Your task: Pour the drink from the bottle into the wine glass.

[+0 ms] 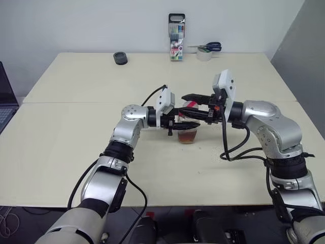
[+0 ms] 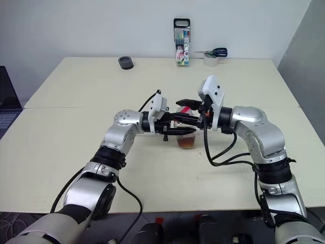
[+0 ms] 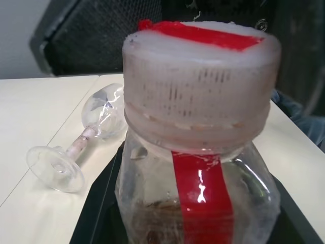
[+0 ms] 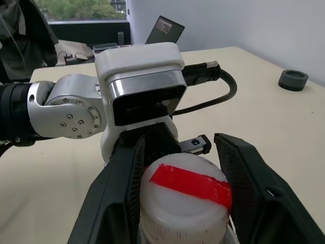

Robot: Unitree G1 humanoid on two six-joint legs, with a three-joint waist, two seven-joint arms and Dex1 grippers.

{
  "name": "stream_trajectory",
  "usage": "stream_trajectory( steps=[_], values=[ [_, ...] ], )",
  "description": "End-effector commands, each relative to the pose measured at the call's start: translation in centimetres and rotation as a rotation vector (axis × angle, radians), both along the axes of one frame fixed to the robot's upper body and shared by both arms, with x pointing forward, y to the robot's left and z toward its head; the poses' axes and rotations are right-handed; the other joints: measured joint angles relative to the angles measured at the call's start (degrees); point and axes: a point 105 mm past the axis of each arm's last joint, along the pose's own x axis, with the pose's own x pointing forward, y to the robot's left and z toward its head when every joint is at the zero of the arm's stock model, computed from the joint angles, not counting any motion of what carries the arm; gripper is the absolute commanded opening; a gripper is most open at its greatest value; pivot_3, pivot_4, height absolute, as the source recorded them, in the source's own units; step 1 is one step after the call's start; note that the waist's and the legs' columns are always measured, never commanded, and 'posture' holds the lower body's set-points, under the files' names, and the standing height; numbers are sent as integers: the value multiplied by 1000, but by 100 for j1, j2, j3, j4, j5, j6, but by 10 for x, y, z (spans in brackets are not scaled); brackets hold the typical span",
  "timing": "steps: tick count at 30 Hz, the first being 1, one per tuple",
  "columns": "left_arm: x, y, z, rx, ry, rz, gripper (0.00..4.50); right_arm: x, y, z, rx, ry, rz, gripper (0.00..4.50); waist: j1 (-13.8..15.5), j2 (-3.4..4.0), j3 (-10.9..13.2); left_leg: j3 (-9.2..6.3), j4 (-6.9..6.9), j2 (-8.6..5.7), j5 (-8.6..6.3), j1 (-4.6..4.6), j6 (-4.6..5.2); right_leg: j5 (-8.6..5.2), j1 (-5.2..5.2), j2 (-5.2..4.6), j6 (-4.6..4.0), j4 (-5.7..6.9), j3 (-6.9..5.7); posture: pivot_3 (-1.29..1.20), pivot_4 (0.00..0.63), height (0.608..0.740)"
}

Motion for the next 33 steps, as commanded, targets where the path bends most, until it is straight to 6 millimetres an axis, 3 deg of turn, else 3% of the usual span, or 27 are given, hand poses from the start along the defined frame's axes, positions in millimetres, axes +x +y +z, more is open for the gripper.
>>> stream_trajectory(
  steps=[1,3,7,15,33],
  values=[
    [9,8,22,-58,-58,77,1735,-7,-5,17,45,-87,-65,3224,9,0,0,-1,1,0,0,-1,0,0,0,-1,0,1,0,0,150,740],
    [11,7,22,-61,-64,98,1734,-14,-10,22,57,-122,-117,3897,22,0,0,-5,3,-2,0,-3,-1,0,0,-4,0,1,-2,0,150,740],
    [15,5,22,-66,-67,121,1734,-28,-11,14,62,-200,-290,3903,33,-2,-1,-6,3,-6,1,-9,-3,0,-2,-8,1,-2,-2,0,150,740],
    [17,-3,22,-69,-78,123,1734,-23,1,-2,214,-192,-674,3903,10,0,0,-2,4,0,9,-4,-15,-1,-6,2,2,8,5,0,150,740],
    [14,-9,22,-62,-74,98,1734,-11,10,-1,293,-197,-802,3903,16,0,0,-2,1,-3,9,-4,-17,0,-5,1,1,5,3,0,150,740]
  ],
)
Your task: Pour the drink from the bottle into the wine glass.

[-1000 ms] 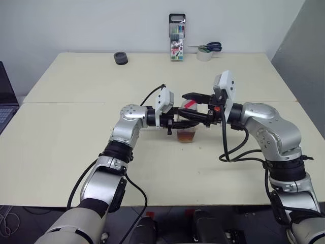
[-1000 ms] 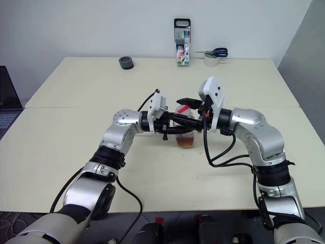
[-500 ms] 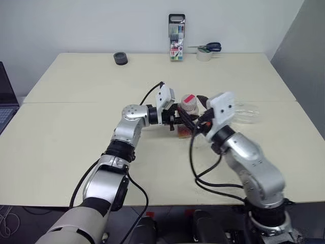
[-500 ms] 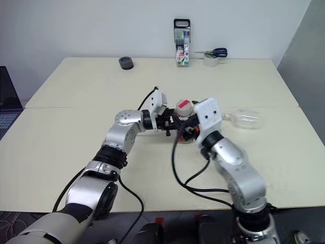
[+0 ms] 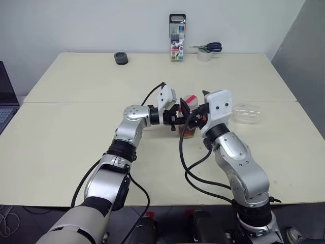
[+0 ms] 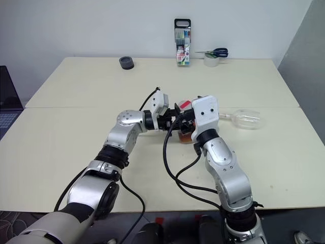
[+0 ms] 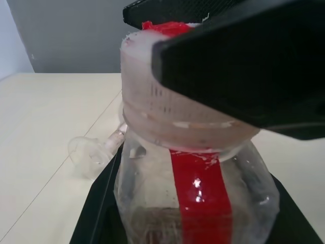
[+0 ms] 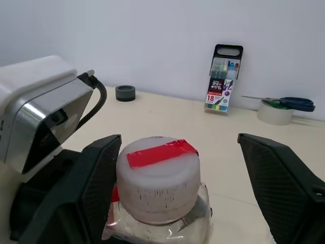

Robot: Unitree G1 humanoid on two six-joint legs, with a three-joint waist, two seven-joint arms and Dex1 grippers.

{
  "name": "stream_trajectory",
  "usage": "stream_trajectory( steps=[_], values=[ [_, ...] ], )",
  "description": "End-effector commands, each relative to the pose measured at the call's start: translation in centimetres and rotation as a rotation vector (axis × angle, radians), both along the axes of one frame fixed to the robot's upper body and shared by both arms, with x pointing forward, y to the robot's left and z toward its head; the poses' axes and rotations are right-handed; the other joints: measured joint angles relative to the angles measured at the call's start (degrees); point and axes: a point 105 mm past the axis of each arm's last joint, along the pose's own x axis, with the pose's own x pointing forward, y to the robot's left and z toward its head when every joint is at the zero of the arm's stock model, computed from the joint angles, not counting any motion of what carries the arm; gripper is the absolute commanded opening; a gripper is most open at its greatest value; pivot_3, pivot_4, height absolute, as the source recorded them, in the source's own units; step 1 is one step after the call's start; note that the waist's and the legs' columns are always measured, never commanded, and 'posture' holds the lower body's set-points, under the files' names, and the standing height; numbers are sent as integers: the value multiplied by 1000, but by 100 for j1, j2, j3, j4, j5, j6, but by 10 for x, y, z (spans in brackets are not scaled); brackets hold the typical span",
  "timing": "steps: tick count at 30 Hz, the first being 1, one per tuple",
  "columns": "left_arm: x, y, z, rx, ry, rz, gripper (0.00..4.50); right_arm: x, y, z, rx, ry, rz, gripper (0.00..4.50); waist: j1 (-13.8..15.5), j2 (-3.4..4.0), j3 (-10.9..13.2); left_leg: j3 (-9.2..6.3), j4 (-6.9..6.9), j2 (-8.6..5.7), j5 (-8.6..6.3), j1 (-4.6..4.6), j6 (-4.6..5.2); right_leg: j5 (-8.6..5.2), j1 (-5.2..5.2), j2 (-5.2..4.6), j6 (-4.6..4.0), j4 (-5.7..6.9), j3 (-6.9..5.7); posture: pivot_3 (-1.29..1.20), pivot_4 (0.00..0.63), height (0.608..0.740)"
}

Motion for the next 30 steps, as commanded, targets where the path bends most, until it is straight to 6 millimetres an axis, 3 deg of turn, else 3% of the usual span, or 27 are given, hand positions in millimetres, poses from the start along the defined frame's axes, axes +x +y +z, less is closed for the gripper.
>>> stream_trajectory(
  steps=[1,4,7,9,13,18,24,27,30],
  values=[
    [-3,-5,22,-18,-74,-28,1734,-3,3,12,20,-56,3,3730,0,0,0,0,0,0,-3,0,5,0,0,0,0,0,0,0,150,740],
    [-4,-6,22,-16,-76,-29,1734,-3,6,12,14,-62,22,2995,-1,0,0,0,0,0,-3,0,5,0,0,0,0,0,0,0,150,740],
    [-4,-6,22,-15,-76,-28,1734,-4,8,12,12,-62,40,1913,-1,0,0,-1,1,0,-3,0,6,0,0,0,0,0,0,0,150,740],
    [-4,-5,22,-13,-74,-30,1733,-5,11,11,10,-63,79,1842,0,0,0,0,1,0,-3,0,6,0,0,0,0,0,0,0,150,740],
    [-6,-4,21,-13,-49,-51,1728,-22,30,21,-80,-127,431,1842,-2,0,0,1,2,-1,-5,0,9,0,0,-1,0,0,0,0,150,740],
    [-9,1,22,-5,-37,-80,1713,-4,4,21,-137,81,788,1842,-7,2,3,1,1,0,-9,9,17,0,11,2,0,-2,-4,0,150,740],
    [-8,4,25,-4,-50,-81,1712,1,-5,19,-120,169,838,1842,-8,2,4,2,-2,0,-9,5,17,1,7,-1,-1,-3,-3,0,150,740],
    [-8,6,27,-8,-48,-80,1709,4,-9,23,-119,124,775,2894,-10,2,3,3,-1,1,-9,4,16,1,5,-3,-1,-3,-2,0,150,740],
    [-7,6,29,-11,-51,-80,1708,-7,-10,33,-122,55,719,3935,-1,2,4,-1,2,1,-9,3,16,0,5,-3,-1,-1,-4,0,150,740]
  ],
)
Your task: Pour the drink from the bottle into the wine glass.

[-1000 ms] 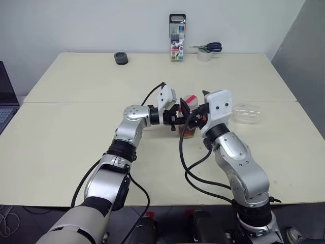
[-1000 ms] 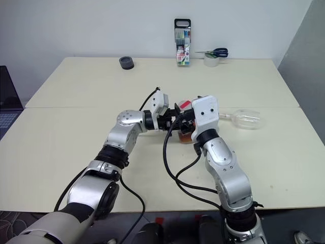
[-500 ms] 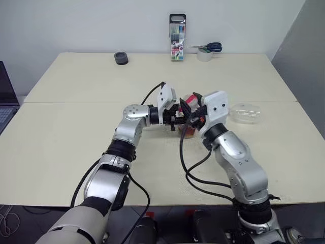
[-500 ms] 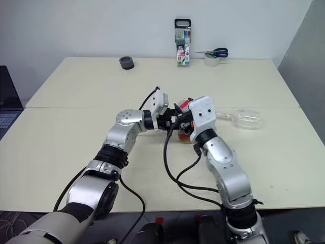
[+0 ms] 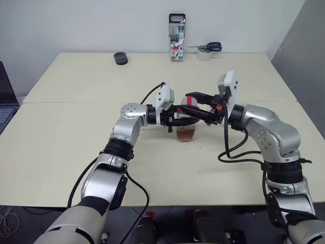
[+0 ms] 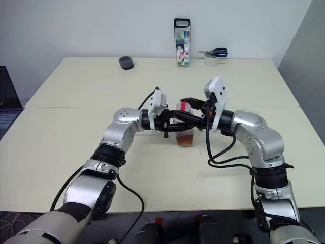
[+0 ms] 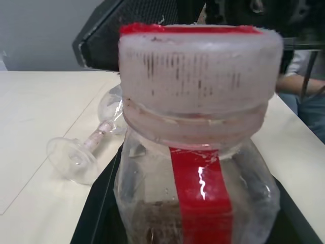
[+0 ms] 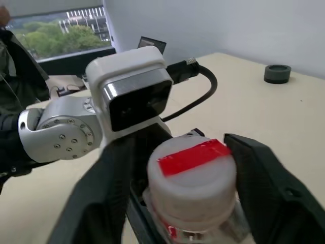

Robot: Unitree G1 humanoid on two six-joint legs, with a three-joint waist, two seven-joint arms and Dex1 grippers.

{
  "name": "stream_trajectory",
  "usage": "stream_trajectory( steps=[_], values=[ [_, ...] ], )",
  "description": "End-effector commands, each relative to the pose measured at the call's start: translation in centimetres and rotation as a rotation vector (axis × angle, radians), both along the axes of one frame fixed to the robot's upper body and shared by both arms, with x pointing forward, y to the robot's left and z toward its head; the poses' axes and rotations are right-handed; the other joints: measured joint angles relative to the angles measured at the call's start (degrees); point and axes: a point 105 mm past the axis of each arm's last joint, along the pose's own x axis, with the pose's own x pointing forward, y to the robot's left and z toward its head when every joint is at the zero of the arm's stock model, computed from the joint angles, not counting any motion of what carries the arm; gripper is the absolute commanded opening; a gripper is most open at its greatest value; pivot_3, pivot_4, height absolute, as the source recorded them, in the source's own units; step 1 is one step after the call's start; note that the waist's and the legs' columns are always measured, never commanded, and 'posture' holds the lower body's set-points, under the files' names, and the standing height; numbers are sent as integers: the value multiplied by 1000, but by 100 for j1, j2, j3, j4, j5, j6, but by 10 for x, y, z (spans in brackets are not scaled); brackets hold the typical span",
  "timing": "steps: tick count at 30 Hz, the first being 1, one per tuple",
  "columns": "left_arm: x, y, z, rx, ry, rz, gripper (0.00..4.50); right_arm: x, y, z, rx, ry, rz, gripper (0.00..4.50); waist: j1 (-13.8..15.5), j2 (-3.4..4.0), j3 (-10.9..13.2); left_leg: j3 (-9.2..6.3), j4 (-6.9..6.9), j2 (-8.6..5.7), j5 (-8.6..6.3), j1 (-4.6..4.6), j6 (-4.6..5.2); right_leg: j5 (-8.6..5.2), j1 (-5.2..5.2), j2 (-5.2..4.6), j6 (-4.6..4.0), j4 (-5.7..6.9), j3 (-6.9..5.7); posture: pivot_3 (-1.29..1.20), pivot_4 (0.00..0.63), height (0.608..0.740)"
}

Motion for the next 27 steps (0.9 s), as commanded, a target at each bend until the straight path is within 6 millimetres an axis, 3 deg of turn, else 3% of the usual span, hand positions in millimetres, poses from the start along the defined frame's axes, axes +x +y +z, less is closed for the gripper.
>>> stream_trajectory(
  steps=[1,9,17,27],
  values=[
    [1,0,25,-42,-77,-8,1708,-19,0,23,42,-120,-23,4276,6,0,0,-1,0,-1,0,-2,-1,0,0,-1,0,-1,0,0,150,740],
    [2,-1,26,-44,-75,-19,1707,-20,6,17,39,-205,-172,4326,4,0,0,3,1,-2,1,-2,-2,0,-1,-2,1,-1,2,0,150,740],
    [0,-4,23,-42,-75,-37,1707,5,-10,14,4,-253,-324,4326,6,0,0,2,0,-2,3,-2,-6,0,-1,-1,1,-1,1,0,150,740],
    [1,-1,22,-37,-74,-34,1707,-2,-27,13,-3,-240,-329,4326,5,0,0,2,0,-2,2,-3,-3,0,-2,-1,1,-1,1,0,150,740]
  ],
)
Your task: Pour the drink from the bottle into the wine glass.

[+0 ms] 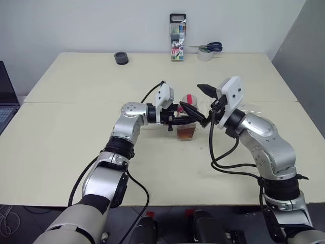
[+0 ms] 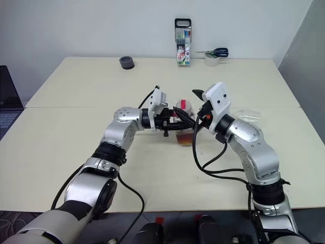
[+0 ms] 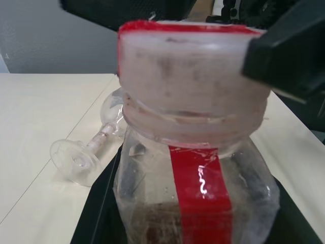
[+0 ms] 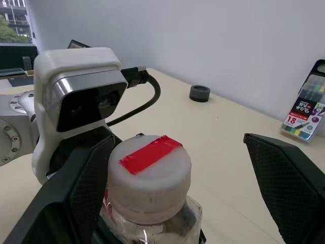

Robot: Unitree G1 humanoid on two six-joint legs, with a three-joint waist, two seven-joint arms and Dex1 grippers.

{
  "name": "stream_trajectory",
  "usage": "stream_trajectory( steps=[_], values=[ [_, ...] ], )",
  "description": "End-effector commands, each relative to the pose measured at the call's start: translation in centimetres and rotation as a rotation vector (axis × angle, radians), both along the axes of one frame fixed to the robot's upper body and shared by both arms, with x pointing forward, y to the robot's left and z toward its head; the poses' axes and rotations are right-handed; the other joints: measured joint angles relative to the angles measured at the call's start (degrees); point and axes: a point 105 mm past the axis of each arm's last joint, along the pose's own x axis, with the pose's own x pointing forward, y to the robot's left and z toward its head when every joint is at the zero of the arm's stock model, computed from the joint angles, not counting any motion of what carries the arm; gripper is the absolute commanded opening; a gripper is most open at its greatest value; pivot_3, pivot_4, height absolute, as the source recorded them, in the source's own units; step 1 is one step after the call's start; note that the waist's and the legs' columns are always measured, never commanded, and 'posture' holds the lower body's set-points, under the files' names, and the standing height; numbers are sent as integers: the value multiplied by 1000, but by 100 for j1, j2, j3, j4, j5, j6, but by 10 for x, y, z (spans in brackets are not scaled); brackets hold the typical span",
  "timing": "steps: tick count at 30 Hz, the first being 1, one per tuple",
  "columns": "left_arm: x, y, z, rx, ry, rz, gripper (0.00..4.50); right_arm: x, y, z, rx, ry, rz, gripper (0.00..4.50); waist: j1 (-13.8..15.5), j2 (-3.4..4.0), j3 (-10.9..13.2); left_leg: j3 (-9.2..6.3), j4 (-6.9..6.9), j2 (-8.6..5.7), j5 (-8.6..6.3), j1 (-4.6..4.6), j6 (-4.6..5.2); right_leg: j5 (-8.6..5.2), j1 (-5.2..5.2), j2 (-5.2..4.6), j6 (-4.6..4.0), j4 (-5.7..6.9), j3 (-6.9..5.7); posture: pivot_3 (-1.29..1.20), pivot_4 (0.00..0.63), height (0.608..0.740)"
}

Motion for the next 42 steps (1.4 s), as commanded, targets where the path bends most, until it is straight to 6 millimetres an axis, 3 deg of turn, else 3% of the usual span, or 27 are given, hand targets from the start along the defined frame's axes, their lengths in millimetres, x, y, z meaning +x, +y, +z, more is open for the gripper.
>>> stream_trajectory(
  steps=[1,15,29,42],
  values=[
    [0,1,21,-29,-75,-16,1707,-4,-12,13,21,-35,-16,4326,-2,0,0,1,0,0,0,0,1,0,0,0,0,0,1,0,150,740],
    [3,2,23,-29,-79,-13,1706,-38,2,15,-8,34,155,4326,1,0,0,0,1,0,-1,-1,3,0,0,0,0,0,0,0,150,740],
    [0,-3,21,-25,-80,-34,1706,-11,17,18,-17,-45,49,4326,-5,0,0,0,1,0,-1,0,2,0,0,1,0,0,0,0,150,740],
    [-1,-3,19,-10,-84,-41,1706,2,-2,19,54,-17,-37,4326,-4,0,0,0,1,0,-1,0,1,0,0,0,0,1,0,0,150,740]
  ],
)
